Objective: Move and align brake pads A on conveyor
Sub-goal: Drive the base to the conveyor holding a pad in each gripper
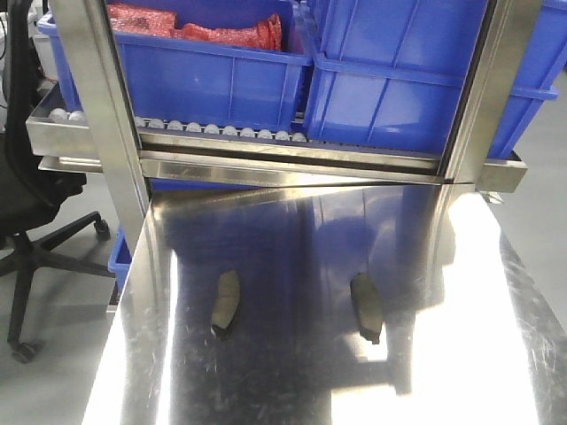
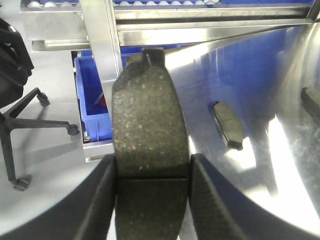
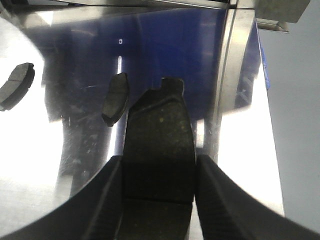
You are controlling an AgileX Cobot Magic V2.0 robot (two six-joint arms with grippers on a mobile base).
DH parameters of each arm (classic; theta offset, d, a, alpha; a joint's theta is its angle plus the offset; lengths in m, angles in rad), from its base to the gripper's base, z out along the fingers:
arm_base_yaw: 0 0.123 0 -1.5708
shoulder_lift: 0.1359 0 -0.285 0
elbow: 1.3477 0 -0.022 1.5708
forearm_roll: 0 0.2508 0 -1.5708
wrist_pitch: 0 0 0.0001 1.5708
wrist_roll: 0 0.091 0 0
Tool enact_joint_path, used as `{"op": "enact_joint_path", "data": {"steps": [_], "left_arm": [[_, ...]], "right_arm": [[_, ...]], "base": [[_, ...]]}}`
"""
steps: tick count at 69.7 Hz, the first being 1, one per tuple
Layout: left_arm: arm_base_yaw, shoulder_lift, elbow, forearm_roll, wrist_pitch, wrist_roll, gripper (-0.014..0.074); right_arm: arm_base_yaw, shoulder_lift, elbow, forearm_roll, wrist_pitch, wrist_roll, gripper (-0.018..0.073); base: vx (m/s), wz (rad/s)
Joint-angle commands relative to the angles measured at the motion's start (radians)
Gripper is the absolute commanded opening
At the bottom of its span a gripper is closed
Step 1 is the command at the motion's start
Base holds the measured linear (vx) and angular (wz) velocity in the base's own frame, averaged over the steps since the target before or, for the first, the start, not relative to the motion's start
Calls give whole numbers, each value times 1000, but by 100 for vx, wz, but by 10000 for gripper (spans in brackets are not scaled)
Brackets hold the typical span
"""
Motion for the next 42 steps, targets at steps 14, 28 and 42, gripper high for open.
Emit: {"op": "enact_joint_path", "data": {"steps": [14, 28, 42], "left_arm": [[-4, 1, -28, 12, -90, 1, -6], [-4, 1, -28, 12, -90, 1, -6], [-4, 1, -28, 13, -90, 1, -6]], "right_arm": [[-1, 5, -29, 12, -75, -10, -3], [-1, 5, -29, 12, -75, -10, -3], [-1, 5, -29, 12, -74, -10, -3]], "base": [[-11, 11], [-16, 42], [-21, 62]]}}
